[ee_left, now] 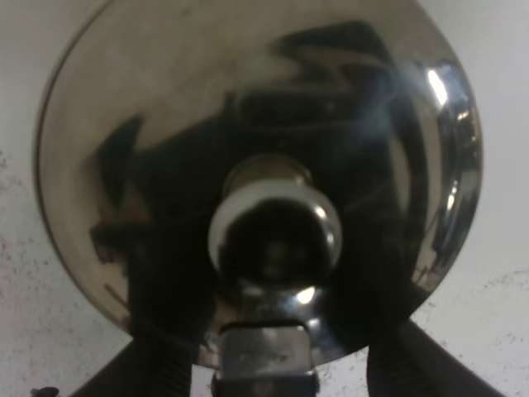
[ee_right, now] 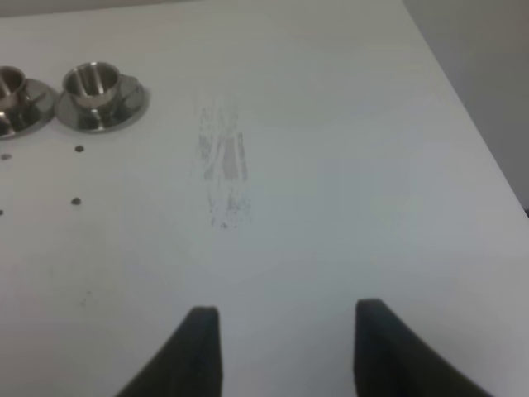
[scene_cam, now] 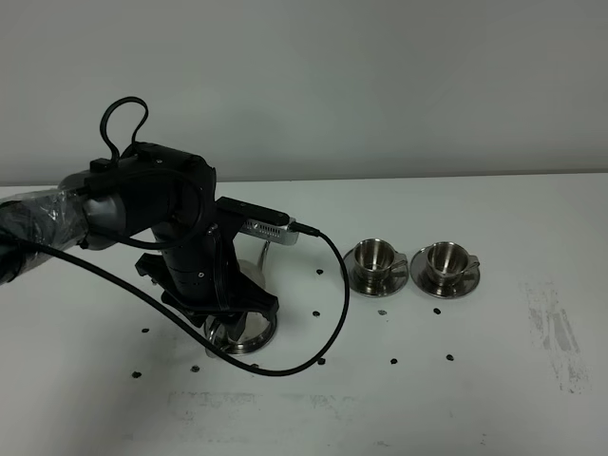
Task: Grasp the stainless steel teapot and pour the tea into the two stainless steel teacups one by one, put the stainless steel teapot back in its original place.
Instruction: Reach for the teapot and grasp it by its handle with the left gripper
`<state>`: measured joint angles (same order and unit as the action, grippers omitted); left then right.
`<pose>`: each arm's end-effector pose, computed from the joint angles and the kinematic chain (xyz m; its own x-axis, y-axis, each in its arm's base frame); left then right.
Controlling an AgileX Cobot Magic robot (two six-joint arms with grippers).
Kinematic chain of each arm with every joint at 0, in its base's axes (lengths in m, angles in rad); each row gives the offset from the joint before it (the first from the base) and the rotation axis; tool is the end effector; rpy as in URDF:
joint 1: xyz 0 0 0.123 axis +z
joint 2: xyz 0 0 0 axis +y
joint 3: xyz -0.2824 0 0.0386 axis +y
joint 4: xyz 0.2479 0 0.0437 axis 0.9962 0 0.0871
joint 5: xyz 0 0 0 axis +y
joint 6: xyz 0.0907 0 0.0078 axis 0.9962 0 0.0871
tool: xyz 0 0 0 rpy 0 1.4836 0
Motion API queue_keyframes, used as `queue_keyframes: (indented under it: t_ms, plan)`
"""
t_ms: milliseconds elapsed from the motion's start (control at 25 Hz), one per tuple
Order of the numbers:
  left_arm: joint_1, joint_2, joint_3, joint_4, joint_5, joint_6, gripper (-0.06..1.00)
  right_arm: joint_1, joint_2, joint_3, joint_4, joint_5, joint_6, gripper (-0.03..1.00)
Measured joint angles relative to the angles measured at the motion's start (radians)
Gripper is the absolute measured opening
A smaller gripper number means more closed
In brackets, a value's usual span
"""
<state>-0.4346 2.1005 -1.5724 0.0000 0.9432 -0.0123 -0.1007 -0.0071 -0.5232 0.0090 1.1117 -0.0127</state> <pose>0.3890 -0.1806 0.1706 -0.8964 0.4025 -0.1856 0.4101 0.9121 -0.0023 -0.0107 0.0018 0.2794 -0.4727 0.0390 -0.8804 0.0893 0.9960 -0.0038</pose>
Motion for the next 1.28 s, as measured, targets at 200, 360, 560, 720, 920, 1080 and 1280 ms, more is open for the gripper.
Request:
queue_keyframes:
  t_ms: [200,360,560,720,920,1080,1280]
  plan:
    - [0.0,0.0,0.0,0.006,0.0,-0.004,0.5,0.0,0.0,0.0,0.0,0.001,0.0,0.37]
    - [0.0,0.0,0.0,0.018,0.001,-0.004,0.49,0.0,0.0,0.0,0.0,0.001,0.0,0.37]
    - [0.0,0.001,0.0,0.019,0.006,-0.005,0.36,0.0,0.0,0.001,0.0,0.001,0.0,0.37]
    - [0.005,0.006,-0.002,0.02,0.013,-0.005,0.23,0.0,0.0,0.001,0.0,0.001,0.0,0.37]
    - [0.008,0.009,-0.007,0.027,0.017,-0.005,0.23,0.0,0.0,0.001,0.0,0.001,0.0,0.37]
    - [0.008,0.009,-0.007,0.036,0.016,0.001,0.23,0.0,0.0,0.001,0.0,0.001,0.0,0.37]
    - [0.009,-0.004,-0.007,0.043,0.018,0.04,0.23,0.0,0.0,0.001,0.0,0.001,0.0,0.37]
